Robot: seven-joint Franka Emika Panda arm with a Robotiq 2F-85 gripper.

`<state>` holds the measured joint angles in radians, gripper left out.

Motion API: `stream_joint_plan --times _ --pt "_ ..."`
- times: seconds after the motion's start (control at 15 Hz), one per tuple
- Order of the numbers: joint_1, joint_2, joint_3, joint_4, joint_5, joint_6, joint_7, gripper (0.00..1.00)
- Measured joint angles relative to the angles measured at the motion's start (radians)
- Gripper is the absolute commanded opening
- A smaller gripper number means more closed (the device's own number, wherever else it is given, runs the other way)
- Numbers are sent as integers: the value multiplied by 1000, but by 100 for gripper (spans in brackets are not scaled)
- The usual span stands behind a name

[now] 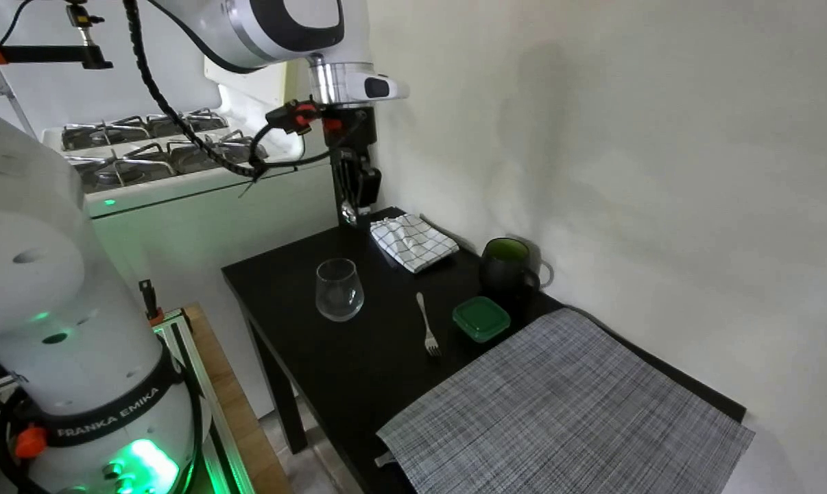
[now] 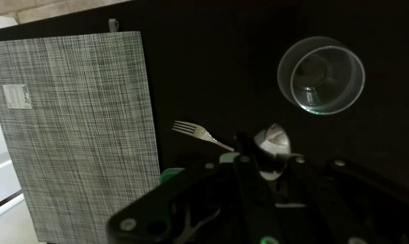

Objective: Remove the spoon from the cup

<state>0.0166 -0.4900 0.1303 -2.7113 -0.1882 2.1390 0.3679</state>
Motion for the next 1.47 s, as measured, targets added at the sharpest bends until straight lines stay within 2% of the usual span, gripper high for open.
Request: stream_joint_plan --times 0.4,1.07,1.47 --pt "-31 19 -39 -40 0 111 -110 3" --pt "-41 153 -81 -40 1 159 -212 3" --pt "-43 255 -110 -40 7 295 -244 3"
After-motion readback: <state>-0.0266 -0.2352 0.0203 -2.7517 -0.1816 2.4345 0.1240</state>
